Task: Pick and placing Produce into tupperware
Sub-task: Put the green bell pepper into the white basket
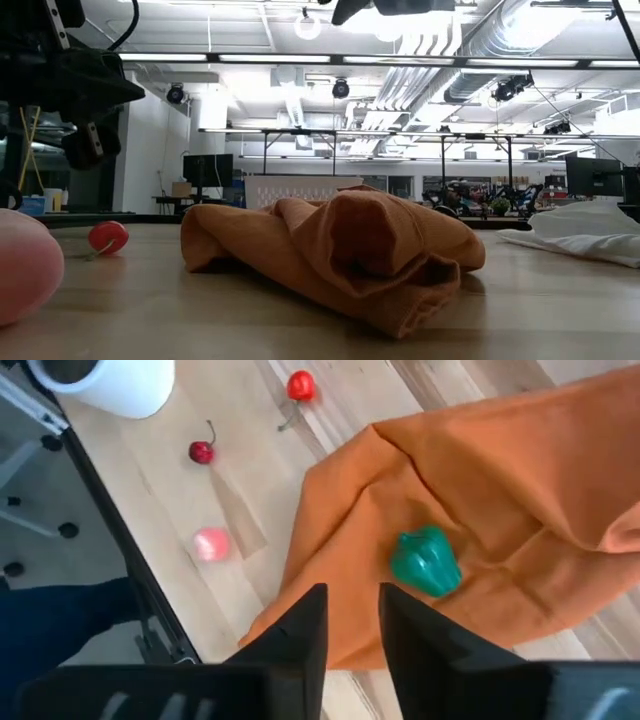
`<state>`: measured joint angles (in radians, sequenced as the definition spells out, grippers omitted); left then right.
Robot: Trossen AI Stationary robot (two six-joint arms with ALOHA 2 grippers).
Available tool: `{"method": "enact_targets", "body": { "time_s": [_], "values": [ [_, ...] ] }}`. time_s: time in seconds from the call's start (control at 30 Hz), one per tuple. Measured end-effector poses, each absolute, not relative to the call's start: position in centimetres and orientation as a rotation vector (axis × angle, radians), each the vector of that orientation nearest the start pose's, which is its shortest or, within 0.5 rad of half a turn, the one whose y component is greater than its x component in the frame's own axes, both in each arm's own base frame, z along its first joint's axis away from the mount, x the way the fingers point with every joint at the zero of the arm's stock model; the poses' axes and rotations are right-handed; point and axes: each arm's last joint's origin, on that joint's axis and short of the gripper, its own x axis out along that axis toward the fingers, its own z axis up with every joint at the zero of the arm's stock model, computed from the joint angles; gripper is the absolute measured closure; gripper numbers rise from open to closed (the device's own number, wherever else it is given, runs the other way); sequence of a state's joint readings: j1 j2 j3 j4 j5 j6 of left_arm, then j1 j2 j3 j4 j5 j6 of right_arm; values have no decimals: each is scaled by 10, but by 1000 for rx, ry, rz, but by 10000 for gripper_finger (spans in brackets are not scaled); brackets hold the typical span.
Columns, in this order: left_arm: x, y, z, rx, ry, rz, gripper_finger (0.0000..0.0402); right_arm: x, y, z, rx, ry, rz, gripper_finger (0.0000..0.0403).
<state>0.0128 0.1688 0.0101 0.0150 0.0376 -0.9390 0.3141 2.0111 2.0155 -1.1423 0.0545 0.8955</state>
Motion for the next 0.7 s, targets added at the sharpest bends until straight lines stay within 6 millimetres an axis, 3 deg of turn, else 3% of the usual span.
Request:
{"method": "enact_targets", "body": {
  "time_s": [0.3,0.7],
  "values": [
    [107,0,155,-919,148,34,401,399,123,313,544,1097,-354,277],
    [107,-1,156,-921,158,-10,401,414,119,284,387,1184,-314,244]
  ]
}}
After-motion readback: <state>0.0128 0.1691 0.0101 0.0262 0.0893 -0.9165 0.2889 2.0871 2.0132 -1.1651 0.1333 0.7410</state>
